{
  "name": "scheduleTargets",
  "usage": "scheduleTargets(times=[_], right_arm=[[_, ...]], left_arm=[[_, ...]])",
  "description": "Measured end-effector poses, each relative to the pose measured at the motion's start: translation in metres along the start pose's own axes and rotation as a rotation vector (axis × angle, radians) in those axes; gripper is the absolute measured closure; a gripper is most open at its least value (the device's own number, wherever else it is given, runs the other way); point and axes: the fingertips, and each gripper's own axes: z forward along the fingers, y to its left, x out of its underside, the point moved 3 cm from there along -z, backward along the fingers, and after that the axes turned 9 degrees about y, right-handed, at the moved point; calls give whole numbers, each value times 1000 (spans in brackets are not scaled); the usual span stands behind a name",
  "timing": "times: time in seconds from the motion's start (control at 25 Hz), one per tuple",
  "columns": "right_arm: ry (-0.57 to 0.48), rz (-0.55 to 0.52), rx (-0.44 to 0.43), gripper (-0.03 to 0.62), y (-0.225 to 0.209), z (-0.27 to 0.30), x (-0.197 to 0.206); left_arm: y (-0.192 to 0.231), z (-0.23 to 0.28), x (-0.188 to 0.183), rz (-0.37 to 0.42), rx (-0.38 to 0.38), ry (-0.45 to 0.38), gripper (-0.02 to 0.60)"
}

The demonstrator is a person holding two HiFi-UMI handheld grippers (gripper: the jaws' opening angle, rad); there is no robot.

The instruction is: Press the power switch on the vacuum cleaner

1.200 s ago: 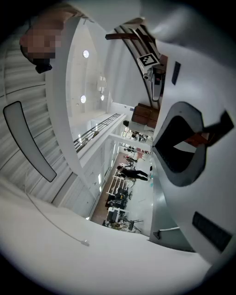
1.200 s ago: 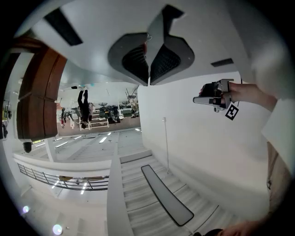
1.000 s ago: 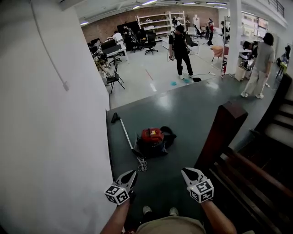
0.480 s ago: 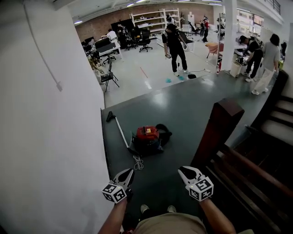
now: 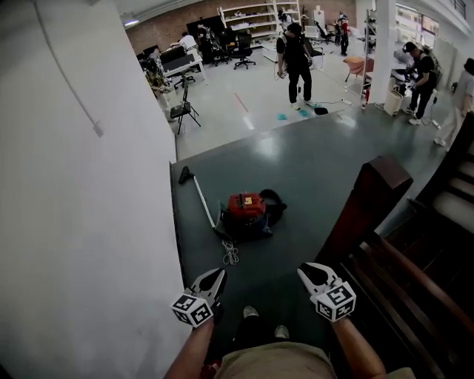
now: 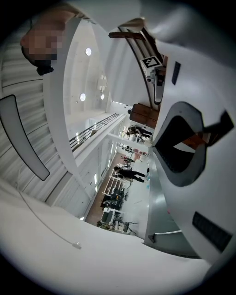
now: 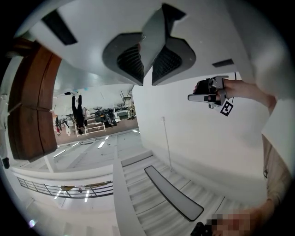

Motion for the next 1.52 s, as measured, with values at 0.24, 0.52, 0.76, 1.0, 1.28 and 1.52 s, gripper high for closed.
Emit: scheduleTargets(times=[0.24,0.52,0.76,1.0,1.28,1.52], right_arm=[[3,2,-27,537,-27,59,-25],[40,-24,-20,534,-68,138,-69],[49,-32,10,534,-108,205,-105],[53,-6,64,534,-154,271,-128],[54,-20,97,534,-185,320,-153],[62,-20,88,534,-201,350,-163]], left_arm=[[40,30,-13,-13,-9,27,577],[108,96,-55,1,-15,55,577],[168,148,-95,-3,-3,50,577],[227,182,-125,37,4,52,577],[275,211,-139,39,10,58,577],[288,236,-149,47,18,71,577]])
